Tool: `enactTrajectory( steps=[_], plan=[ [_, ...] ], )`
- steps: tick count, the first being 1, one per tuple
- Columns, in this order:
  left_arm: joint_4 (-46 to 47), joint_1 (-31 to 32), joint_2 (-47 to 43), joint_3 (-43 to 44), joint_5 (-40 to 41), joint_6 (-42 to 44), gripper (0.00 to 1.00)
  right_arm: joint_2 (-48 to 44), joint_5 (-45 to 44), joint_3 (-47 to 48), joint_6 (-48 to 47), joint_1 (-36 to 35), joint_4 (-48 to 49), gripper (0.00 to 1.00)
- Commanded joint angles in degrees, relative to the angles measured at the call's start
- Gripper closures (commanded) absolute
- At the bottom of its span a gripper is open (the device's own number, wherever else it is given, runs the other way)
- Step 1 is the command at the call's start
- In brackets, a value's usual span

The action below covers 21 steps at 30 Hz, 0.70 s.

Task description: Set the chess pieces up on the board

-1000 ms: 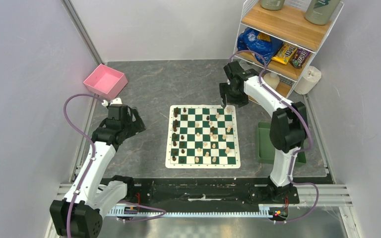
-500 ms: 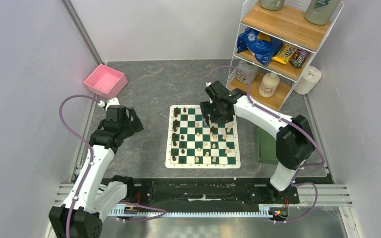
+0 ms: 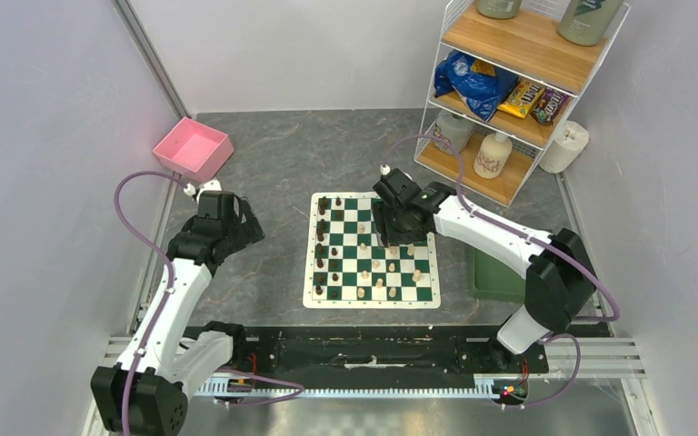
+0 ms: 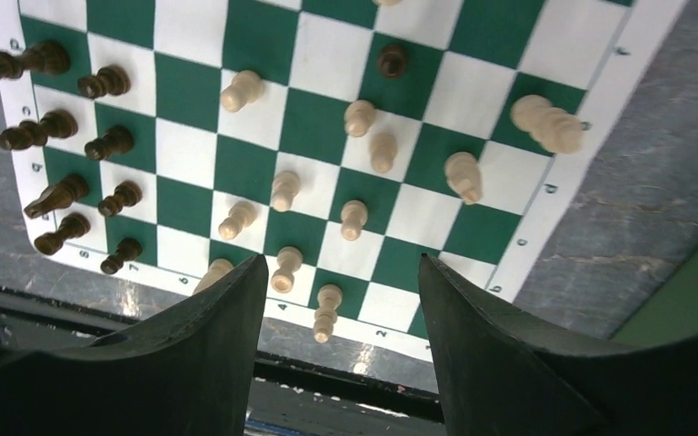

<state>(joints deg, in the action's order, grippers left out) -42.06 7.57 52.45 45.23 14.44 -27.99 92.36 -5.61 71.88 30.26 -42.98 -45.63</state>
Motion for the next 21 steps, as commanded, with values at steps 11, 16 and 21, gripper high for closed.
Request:
enactTrajectory(
  steps=[11,16,21],
  plan=[
    [-2.53,-0.02,1.68,3.11,0.29,1.72,0.00,1.50,6.32,0.80,-1.87,-10.91,2.48,0.38],
    [-2.68,-0.02,1.05,3.10,0.77,1.79,0.00,4.17,6.79,0.93,-2.03,-13.75,2.07,0.39],
    [-2.84,-0.01,1.26,3.19,0.81,1.77,0.00,7.05,5.96,0.81,-2.47,-15.81,1.42,0.42]
  ],
)
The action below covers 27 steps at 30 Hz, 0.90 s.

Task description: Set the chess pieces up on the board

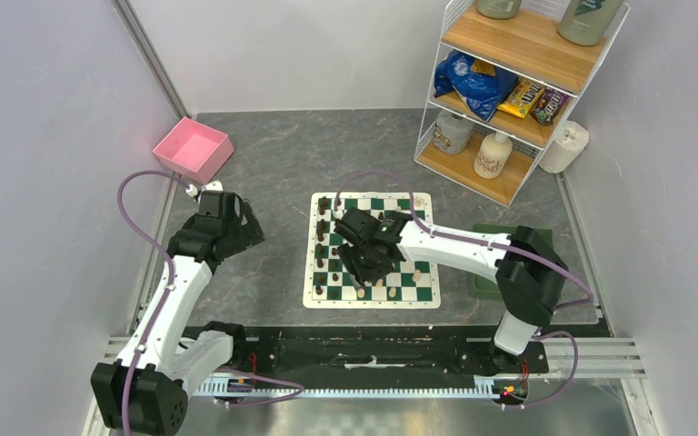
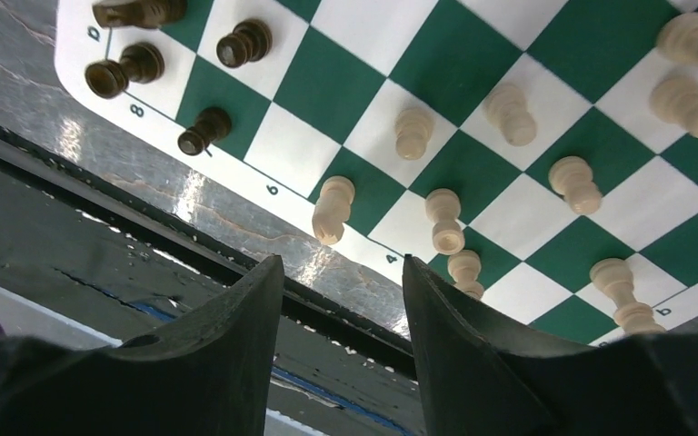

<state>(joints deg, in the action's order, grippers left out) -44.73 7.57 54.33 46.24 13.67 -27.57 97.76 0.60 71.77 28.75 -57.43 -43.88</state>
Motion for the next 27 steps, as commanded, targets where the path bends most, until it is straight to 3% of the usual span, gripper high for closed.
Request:
enactTrajectory(
  steps=[1,20,27],
  plan=[
    [-0.18,-0.01,-0.64,2.16,1.53,1.31,0.00,2.03,-0.25,0.98,-0.88,-1.39,-0.31,0.42],
    [-0.17,0.00,-0.72,2.19,1.56,1.38,0.00,7.64,1.98,4.42,-3.52,-1.72,-0.12,0.53],
    [-0.10,-0.03,-0.41,2.19,1.10,1.42,0.00,8.68,2.89,4.98,-3.90,-1.72,-0.04,0.63]
  ],
)
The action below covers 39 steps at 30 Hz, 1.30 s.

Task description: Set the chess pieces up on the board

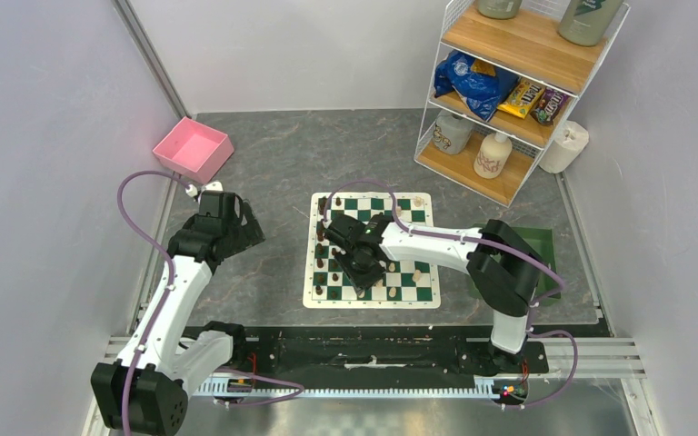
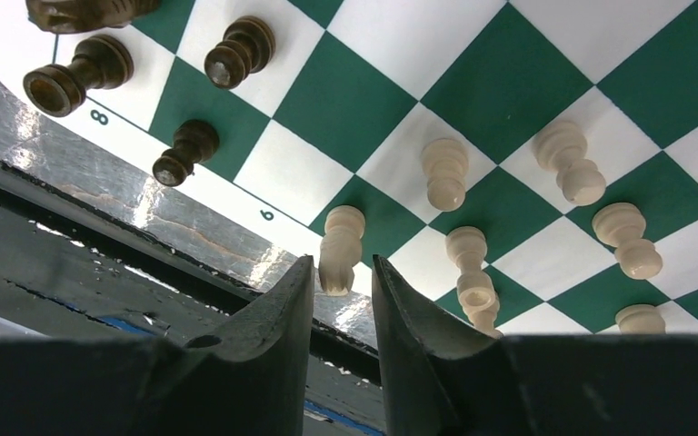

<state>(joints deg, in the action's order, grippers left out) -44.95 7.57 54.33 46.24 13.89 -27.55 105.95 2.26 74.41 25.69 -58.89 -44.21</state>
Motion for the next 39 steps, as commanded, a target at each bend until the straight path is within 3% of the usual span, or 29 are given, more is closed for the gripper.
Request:
enactTrajectory(
  steps=[1,9,14,18,22,30,39],
  plan=[
    [0.05,-0.02,-0.40,2.19,0.80,1.40,0.00,0.46,1.31,2.35,-0.86,-0.26,0.24,0.66],
    [0.04,-0.02,0.29,2.19,0.41,1.45,0.00,-1.23,2.31,3.14,-0.75,-0.30,-0.07,0.87],
    [0.04,-0.02,0.53,2.19,0.35,1.47,0.00,-6.96,-1.58,6.77,-2.24,0.34,-3.51,0.88],
    [0.04,-0.06,0.89,2.19,0.01,1.56,0.00,-11.30,-5.43,10.04,-4.94,5.64,-7.63,0.88],
    [0.05,-0.02,0.95,2.19,0.00,1.69,0.00,-12.44,-6.68,11.25,-7.94,16.03,-9.89,0.88],
    [0.06,-0.04,0.79,2.19,0.08,1.74,0.00,-1.65,-8.55,18.22,-12.55,28.75,-15.48,0.88],
    [-0.05,-0.06,0.91,2.27,-0.05,1.63,0.00,6.31,-9.73,22.46,-11.74,33.98,-13.99,0.86]
  ],
)
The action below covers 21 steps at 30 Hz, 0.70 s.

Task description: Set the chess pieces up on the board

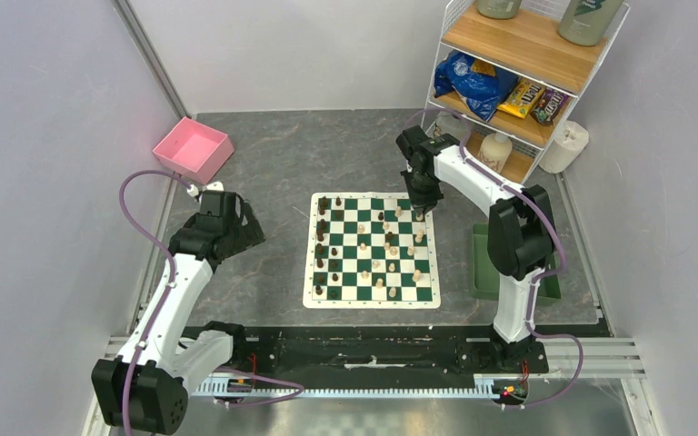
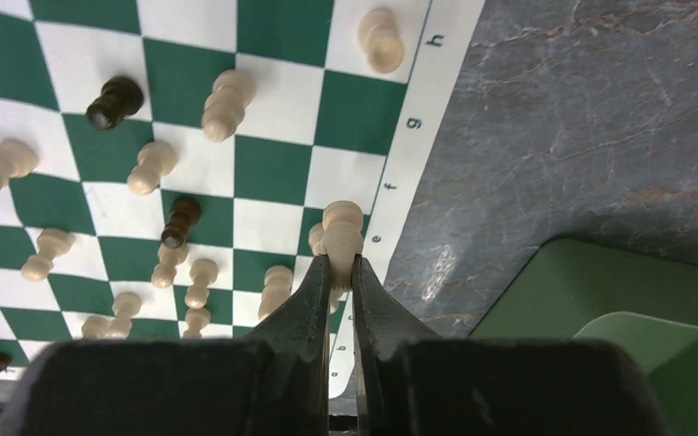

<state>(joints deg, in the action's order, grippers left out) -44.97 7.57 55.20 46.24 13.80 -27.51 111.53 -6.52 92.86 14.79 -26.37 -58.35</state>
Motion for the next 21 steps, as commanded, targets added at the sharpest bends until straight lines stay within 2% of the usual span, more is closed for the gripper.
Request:
enactTrajectory(
  steps=[1,21],
  plan=[
    [-0.03,-0.03,0.00,2.28,0.06,1.59,0.00,1.40,-0.58,4.43,-0.78,1.97,0.30,0.86],
    [-0.04,-0.04,-0.10,2.29,0.00,1.71,0.00,8.94,0.39,6.27,-0.70,3.09,2.36,0.84]
  ],
)
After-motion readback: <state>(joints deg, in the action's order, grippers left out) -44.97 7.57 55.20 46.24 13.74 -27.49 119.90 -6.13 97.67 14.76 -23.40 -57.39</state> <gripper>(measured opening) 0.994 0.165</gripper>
